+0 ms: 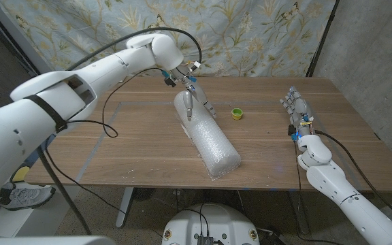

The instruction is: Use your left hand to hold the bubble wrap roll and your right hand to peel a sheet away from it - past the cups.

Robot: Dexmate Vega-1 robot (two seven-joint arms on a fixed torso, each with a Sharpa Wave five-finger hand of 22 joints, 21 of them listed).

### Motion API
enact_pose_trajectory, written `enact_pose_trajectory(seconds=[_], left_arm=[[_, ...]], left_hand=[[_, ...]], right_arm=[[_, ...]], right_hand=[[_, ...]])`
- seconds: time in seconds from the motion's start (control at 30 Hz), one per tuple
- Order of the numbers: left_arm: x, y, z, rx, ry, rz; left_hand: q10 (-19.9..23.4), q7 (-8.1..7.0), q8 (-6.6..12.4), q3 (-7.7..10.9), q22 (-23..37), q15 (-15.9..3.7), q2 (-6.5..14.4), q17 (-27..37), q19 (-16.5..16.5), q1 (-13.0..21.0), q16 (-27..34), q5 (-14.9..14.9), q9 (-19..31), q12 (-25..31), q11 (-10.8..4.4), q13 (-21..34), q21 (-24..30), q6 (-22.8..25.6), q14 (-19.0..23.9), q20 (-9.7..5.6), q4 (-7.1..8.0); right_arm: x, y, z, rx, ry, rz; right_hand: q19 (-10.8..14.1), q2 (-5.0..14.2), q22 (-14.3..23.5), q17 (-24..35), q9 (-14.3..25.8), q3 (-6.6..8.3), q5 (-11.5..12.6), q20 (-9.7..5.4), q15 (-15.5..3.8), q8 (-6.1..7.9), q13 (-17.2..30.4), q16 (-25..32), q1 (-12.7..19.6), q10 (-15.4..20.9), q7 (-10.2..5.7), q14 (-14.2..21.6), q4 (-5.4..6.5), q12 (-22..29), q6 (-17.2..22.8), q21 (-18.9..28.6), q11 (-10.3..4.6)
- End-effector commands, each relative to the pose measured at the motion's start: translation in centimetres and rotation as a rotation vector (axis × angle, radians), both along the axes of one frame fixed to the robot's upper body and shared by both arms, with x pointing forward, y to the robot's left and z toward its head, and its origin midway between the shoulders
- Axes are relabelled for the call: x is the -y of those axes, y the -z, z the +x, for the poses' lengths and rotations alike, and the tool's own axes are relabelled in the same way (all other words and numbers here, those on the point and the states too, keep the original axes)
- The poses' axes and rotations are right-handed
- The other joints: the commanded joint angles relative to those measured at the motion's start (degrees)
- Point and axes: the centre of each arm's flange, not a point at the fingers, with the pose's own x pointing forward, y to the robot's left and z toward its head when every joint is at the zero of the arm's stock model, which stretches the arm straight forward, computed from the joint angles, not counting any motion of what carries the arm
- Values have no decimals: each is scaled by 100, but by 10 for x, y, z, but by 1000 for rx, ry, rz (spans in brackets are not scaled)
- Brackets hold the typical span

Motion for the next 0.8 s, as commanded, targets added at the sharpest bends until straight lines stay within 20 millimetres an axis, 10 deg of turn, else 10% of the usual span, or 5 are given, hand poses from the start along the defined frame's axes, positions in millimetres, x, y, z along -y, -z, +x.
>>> enact_pose_trajectory(seconds=[0.03,0.8], left_arm=[[8,0,4,-14,8,13],[12,8,-7,-61,-14,45]], left_hand=[[-1803,-72,14,-65,13,45,-79,21,-545,-12,20,-77,12,-52,34,8,2,-2049,-1370,39,1],[-1936,-62,-16,-141,17,54,-41,25,-728,-33,20,-239,14,-46,57,9,-9,-2256,-1481,77,47]], right_arm=[[2,3,0,-4,0,10],[6,2,-4,-6,10,5]], right_hand=[[-13,6,33,12,15,22,-19,11,36,19,14,31,46,-58,3,-27,-46,16,-10,10,31],[-96,5,34,17,15,21,-21,69,106,-10,13,7,26,-142,2,-126,-39,2,-124,-11,43]])
